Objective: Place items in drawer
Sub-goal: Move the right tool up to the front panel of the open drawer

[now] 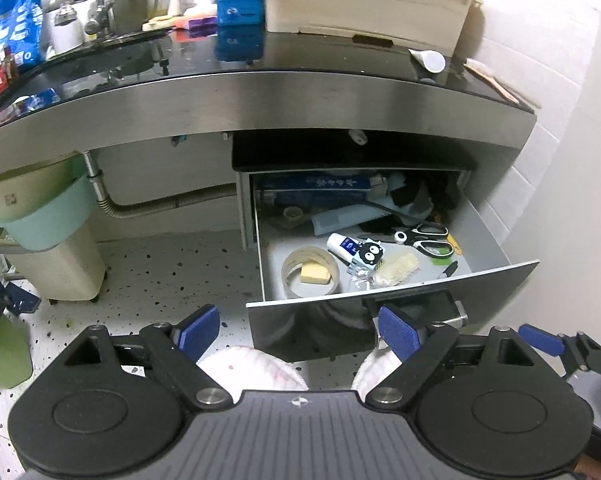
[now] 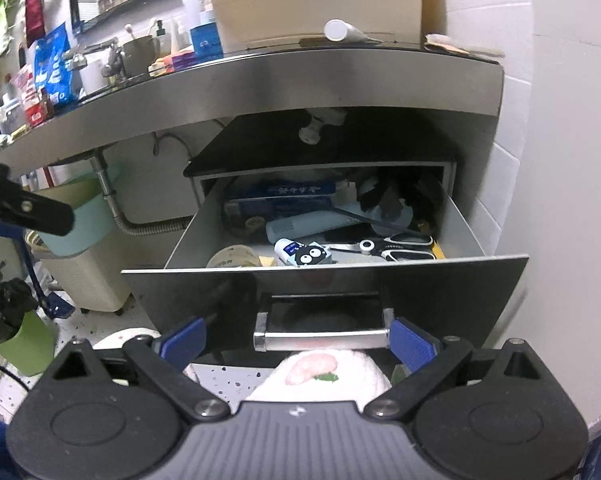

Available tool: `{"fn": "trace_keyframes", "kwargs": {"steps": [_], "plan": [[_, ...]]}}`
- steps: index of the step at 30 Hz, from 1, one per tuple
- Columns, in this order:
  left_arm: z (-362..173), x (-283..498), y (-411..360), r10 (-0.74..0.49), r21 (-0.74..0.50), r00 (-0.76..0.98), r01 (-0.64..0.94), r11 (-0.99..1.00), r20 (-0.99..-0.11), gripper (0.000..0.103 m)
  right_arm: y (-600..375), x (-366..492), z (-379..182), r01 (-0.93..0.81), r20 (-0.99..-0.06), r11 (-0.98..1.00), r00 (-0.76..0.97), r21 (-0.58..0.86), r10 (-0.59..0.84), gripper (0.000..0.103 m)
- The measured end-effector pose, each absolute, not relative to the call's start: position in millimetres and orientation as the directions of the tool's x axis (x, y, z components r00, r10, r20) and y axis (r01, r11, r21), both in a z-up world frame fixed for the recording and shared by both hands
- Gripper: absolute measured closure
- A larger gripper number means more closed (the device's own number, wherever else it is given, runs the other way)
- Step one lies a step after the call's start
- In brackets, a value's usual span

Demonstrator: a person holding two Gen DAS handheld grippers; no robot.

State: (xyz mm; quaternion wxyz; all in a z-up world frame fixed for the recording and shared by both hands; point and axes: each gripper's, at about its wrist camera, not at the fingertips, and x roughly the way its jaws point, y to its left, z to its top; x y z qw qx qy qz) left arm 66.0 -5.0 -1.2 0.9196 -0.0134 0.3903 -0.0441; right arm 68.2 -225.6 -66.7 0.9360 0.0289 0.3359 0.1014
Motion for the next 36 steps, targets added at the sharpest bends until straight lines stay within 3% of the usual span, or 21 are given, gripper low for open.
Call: {"fn": "trace_keyframes", "kwargs": {"steps": [11,17,32,36], "plan": [[-6,48,2,-0.078,-0.093,0.712,0.018,0.996,-0.698,0.016,-218,102,-91,-0.143,-0.628,0.985,0.759,0.099,0.173,0.005],[-10,40,5,-0.079,-0.116,0.712,-0.003,0.993,-0.697,0.016,-212,125,-117,-0.142,-0.676,0.987,0.720,0.080,0.158,0.011],[0,22,0,-0.164,-0.156,0.764,0.084,0.984,-0.624,0.016,-202,182,-152,-0.120,-0.756,0.992,0.645,0.039,0.108,0.011],[1,21,-3,-0.167,-0.147,0.770,0.096,0.985,-0.616,0.010,-202,190,-158,-0.115,-0.775,0.992,0.623,0.043,0.106,0.013]]}}
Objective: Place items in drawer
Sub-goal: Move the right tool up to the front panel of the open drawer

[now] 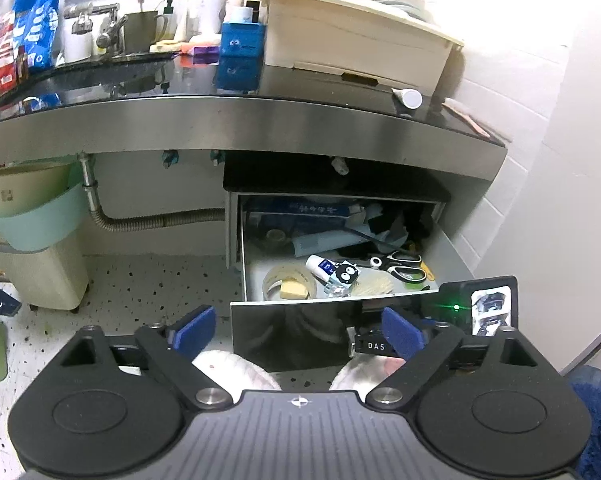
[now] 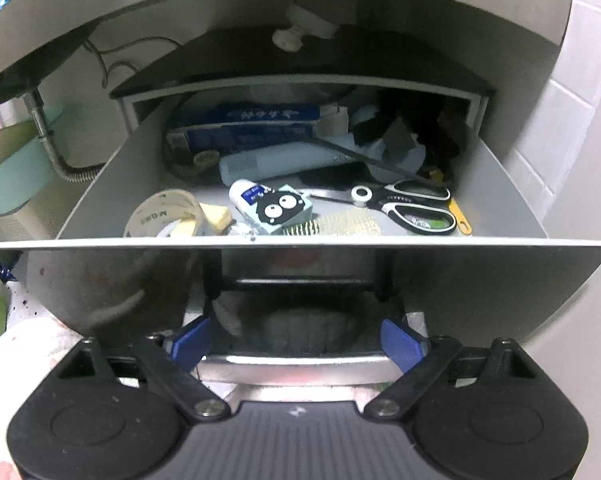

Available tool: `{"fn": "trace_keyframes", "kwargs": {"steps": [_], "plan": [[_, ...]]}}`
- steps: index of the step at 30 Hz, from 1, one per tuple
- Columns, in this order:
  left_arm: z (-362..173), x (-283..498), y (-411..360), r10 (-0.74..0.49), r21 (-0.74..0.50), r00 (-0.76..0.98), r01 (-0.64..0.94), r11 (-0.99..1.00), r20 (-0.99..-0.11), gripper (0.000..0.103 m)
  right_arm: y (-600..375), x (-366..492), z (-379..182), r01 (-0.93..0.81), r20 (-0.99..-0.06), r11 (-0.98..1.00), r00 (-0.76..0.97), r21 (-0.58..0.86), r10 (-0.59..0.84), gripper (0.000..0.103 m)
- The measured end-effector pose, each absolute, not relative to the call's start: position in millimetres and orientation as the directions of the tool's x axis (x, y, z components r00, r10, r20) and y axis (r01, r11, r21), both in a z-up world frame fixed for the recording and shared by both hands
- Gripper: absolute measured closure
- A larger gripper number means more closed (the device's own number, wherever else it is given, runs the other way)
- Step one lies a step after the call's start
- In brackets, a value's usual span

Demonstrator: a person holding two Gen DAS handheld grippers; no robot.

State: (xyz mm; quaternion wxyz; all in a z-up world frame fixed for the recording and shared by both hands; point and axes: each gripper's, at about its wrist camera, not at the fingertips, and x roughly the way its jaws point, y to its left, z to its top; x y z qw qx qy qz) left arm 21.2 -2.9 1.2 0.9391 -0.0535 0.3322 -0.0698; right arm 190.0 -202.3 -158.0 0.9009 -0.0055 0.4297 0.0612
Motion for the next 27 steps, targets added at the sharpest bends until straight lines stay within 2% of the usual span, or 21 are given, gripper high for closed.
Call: {"fn": "trace_keyframes", "kwargs": {"steps": [27], "plan": [[-4,17,-11,-0.199,-0.138,0.749,0.144,0.980,-0.632,0.010,-199,211,-165,-0.115,-0.802,0.993,0.591,0.022,0.086,0.013]]}}
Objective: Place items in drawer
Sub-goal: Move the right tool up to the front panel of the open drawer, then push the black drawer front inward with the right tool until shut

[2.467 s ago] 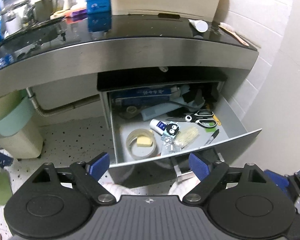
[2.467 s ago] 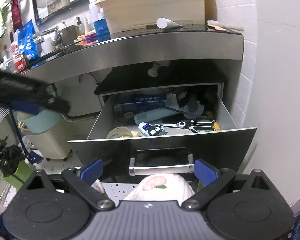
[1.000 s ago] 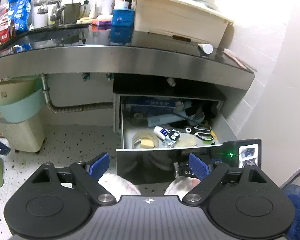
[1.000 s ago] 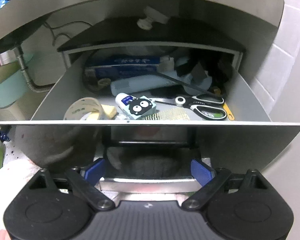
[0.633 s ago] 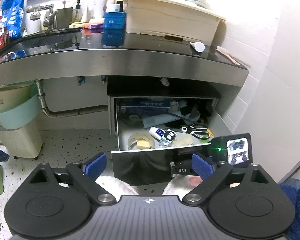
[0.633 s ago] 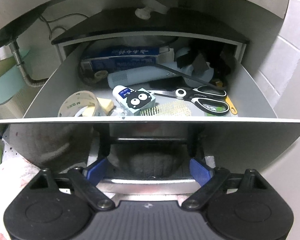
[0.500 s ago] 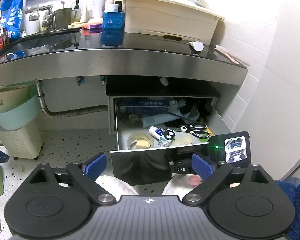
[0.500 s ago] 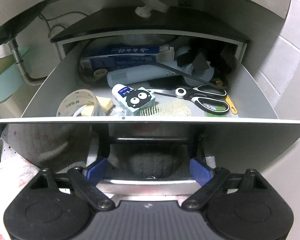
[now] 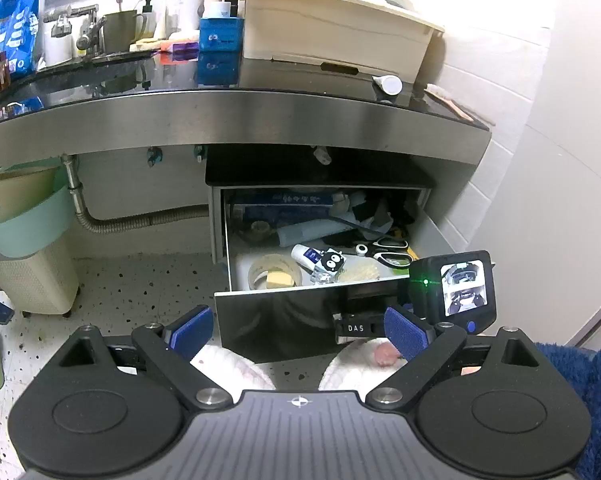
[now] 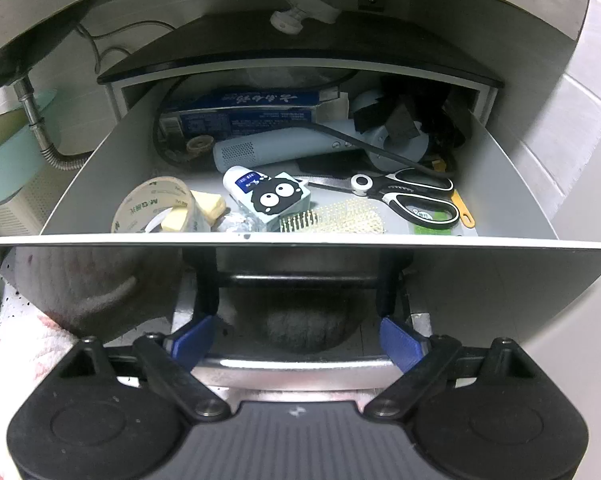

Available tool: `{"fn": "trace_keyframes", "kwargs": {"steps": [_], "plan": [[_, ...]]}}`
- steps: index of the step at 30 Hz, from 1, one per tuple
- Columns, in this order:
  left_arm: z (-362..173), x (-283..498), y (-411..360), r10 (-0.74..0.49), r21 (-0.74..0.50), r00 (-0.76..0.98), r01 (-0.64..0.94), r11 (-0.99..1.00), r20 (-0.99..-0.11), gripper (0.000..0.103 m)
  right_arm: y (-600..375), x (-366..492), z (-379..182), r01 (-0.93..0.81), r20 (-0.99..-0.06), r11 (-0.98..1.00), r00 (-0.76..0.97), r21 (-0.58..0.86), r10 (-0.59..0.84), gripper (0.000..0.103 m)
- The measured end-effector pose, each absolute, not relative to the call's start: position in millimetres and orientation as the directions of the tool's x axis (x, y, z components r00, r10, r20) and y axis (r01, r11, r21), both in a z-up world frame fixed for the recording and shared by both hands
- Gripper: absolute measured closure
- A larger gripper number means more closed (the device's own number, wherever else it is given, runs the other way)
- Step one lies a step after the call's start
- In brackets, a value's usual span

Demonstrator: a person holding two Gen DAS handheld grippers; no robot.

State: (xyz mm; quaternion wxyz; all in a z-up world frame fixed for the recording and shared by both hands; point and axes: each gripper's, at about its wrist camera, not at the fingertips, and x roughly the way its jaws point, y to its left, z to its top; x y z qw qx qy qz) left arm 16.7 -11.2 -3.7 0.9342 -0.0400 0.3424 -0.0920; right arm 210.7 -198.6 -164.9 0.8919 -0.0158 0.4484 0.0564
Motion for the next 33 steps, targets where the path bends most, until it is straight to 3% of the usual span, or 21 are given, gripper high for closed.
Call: {"fn": "trace_keyframes", "kwargs": {"steps": [33], "plan": [[-11.4,9.3,-9.4,-0.211,-0.163,0.717,0.137,0.977,-0.664,0.010,-197.7,217.7,-165.8,-0.109,-0.821,0.994,0.565,0.021,0.079,0.012]]}}
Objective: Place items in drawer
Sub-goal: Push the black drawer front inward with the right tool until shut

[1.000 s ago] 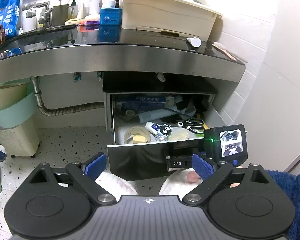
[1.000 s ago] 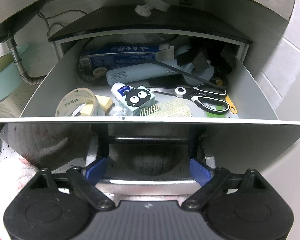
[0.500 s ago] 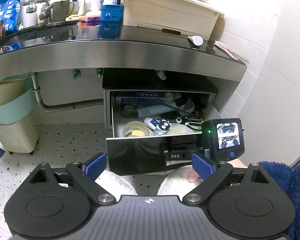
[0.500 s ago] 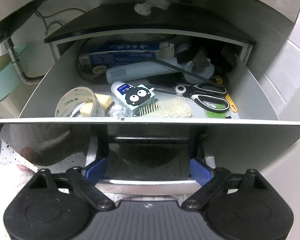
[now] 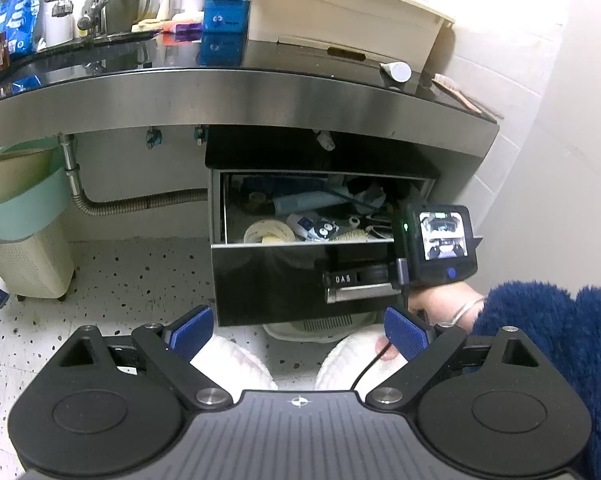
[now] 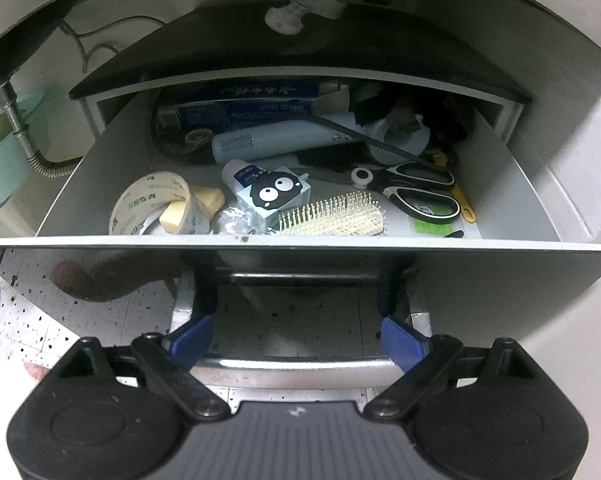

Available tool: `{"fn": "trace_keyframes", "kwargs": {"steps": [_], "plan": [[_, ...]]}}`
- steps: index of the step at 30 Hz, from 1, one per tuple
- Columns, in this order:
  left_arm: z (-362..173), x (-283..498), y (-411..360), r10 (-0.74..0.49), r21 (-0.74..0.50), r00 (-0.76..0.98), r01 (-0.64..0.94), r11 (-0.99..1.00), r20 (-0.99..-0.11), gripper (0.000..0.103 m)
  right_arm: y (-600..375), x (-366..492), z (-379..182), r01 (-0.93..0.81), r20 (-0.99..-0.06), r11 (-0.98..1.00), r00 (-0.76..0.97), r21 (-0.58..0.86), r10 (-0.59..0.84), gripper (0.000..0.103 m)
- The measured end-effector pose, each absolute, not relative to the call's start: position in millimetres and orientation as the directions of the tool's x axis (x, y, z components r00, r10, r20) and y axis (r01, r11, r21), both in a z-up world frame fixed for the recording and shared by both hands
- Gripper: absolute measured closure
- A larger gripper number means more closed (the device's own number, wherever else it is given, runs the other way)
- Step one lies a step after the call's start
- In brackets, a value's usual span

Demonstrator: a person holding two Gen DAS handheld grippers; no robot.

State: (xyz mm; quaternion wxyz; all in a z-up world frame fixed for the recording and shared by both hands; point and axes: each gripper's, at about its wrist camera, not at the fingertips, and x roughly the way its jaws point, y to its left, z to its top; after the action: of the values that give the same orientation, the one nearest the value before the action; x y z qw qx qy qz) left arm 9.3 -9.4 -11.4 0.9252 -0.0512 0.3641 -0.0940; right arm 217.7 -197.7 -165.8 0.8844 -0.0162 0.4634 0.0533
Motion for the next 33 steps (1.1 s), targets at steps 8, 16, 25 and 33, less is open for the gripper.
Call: {"fn": "trace_keyframes", "kwargs": {"steps": [8,16,25,33], "plan": [[-15,13,-12,-0.210,-0.158,0.702,0.139,0.978,-0.680,0.010,-199,216,-166,-0.110,-0.823,0.994,0.563,0.021,0.080,0.012],[-17,18,-14,-0.203,-0.151,0.688,0.136,0.979,-0.697,0.010,-199,217,-164,-0.109,-0.823,0.994,0.562,0.023,0.080,0.012],[-18,24,-19,-0.195,-0.128,0.675,0.148,0.981,-0.712,0.010,-198,221,-164,-0.108,-0.827,0.994,0.557,0.022,0.079,0.012],[-21,30,-17,-0.191,-0.125,0.663,0.145,0.981,-0.724,0.010,-198,220,-164,-0.108,-0.828,0.994,0.555,0.022,0.079,0.012]]}}
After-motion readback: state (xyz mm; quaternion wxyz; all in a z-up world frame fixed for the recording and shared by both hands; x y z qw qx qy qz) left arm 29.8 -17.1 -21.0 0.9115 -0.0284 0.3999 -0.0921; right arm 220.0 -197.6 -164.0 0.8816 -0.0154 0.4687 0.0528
